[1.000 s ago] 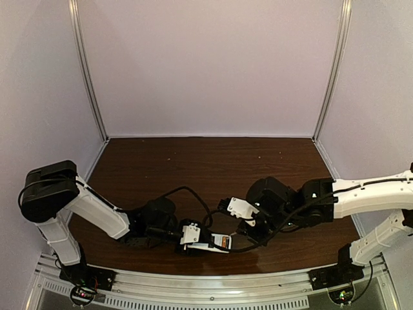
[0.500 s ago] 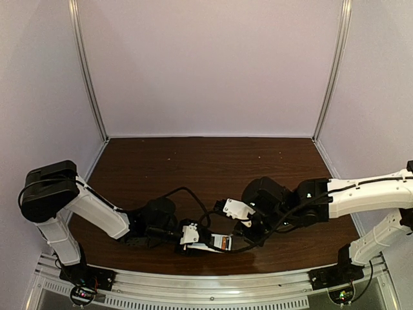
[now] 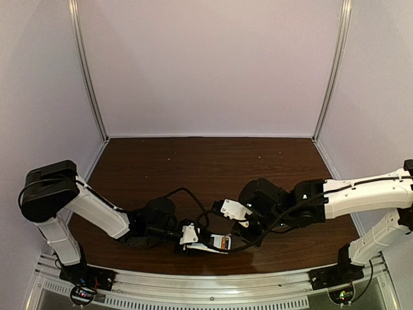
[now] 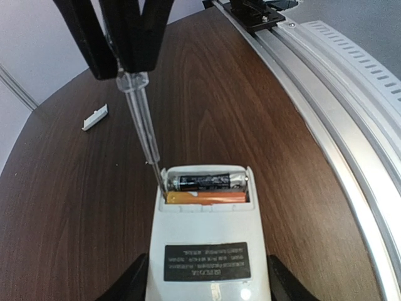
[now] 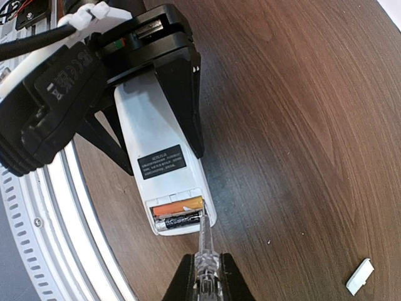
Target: Unload the batteries from the remote control
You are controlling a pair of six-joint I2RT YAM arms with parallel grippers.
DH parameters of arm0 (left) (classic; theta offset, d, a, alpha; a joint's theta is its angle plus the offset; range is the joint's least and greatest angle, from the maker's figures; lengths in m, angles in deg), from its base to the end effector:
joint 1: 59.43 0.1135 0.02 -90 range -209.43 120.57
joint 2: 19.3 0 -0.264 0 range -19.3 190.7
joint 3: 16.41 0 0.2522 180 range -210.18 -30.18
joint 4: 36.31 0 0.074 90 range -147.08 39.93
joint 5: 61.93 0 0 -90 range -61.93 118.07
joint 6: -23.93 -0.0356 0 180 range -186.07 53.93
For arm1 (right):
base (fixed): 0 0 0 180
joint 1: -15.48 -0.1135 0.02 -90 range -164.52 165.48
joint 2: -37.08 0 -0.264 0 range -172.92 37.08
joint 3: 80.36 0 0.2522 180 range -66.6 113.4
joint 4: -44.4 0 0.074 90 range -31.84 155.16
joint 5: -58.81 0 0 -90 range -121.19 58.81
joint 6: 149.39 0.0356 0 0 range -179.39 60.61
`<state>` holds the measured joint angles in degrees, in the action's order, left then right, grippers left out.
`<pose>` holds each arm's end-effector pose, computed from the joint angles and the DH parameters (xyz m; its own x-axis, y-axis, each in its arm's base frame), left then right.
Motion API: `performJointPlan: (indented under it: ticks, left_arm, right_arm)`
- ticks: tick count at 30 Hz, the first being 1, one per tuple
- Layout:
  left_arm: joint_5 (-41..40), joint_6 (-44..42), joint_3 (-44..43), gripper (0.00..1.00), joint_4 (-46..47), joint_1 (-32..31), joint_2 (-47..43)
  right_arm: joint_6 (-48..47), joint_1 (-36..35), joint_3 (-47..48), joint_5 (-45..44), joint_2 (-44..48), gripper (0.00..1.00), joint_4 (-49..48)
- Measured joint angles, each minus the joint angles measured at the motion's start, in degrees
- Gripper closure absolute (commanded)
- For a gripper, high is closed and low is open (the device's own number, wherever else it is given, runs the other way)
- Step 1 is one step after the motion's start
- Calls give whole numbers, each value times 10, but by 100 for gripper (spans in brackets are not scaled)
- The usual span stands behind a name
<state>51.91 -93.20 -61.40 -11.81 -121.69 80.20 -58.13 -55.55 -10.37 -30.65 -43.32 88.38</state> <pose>0.1280 -0.2742 0.1152 0.2363 0.4468 -0.8628 0.9716 -0.0986 0.2150 0.0933 0.2723 0.2391 -0.2851 -0.7616 -0.5820 -0.9414 0.3367 0.0205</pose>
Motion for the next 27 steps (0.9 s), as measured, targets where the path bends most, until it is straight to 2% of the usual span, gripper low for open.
performJointPlan:
  ticks: [27]
  left_arm:
    - [-8,5,0,100,-8,1,-1]
  right_arm:
    - [4,-5,14,-14,-20,100,3]
